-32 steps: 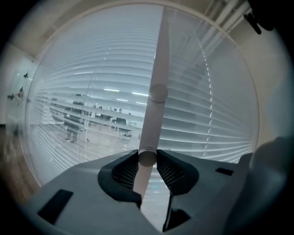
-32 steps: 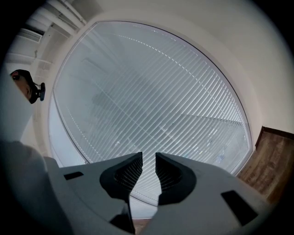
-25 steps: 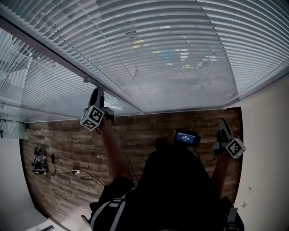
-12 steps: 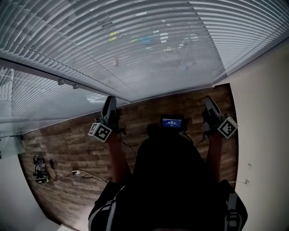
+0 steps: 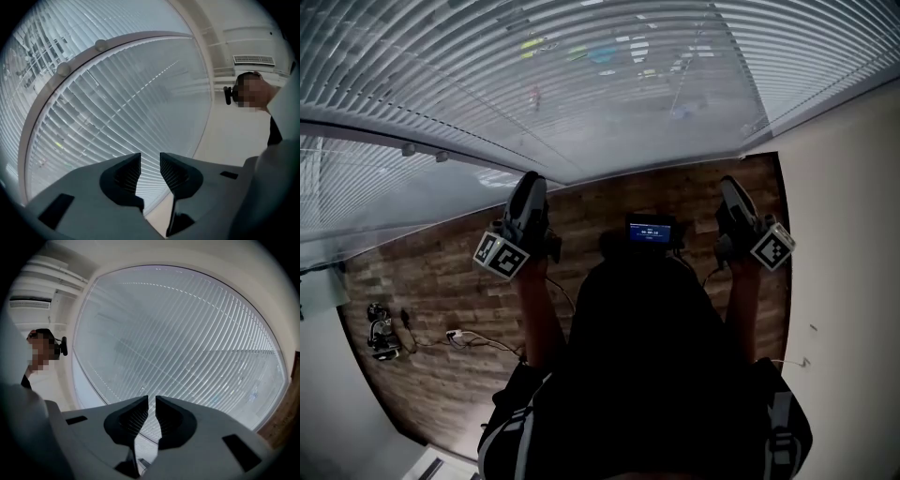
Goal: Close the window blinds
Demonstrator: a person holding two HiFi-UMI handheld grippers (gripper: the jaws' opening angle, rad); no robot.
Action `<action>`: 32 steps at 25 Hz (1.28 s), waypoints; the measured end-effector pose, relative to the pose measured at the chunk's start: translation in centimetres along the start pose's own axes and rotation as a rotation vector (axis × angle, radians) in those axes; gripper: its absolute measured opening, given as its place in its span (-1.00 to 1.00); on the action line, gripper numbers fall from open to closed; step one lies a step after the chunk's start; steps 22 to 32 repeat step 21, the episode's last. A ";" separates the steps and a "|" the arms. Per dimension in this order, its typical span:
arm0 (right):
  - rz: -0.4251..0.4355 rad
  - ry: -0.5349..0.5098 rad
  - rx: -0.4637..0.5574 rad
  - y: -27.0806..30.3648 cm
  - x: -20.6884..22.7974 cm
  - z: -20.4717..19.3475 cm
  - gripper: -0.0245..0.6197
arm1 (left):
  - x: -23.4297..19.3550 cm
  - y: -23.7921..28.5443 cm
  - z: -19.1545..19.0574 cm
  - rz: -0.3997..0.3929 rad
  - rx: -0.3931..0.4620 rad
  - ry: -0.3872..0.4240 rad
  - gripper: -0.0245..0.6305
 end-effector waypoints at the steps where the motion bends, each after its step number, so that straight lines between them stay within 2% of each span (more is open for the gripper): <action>1: 0.009 0.002 -0.003 0.0 0.0 0.0 -0.75 | 0.2 0.2 -0.3 -0.004 -0.008 0.000 -0.51; 5: 0.025 -0.015 -0.016 0.0 -0.2 0.3 -0.75 | 1.0 0.8 -1.1 -0.011 -0.031 -0.007 -0.51; 8: 0.040 0.015 -0.023 0.0 0.2 0.1 -0.75 | 1.3 0.9 -1.1 -0.003 -0.033 -0.009 -0.51; 13: 0.037 -0.025 -0.048 0.4 0.4 0.6 -0.75 | 1.5 0.7 -1.0 0.012 -0.025 -0.018 -0.51; 17: 0.075 0.020 -0.071 -0.3 1.9 -0.5 -0.75 | 2.2 0.7 -2.3 0.018 -0.014 -0.036 -0.51; 21: 0.056 -0.024 -0.105 -0.7 1.1 0.0 -0.75 | 3.4 0.6 -2.8 0.020 -0.032 -0.063 -0.51; 32: 0.056 -0.024 -0.105 -0.7 1.1 0.0 -0.75 | 3.4 0.6 -2.8 0.020 -0.032 -0.063 -0.51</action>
Point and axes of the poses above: the fingertips, and each gripper's own axes: y forward along the fingers, x to its right, z out of its top, the point moved 5 cm from there along -y, backward along the fingers, and after that the axes turned 10 degrees about -x, right-handed, at the moved point
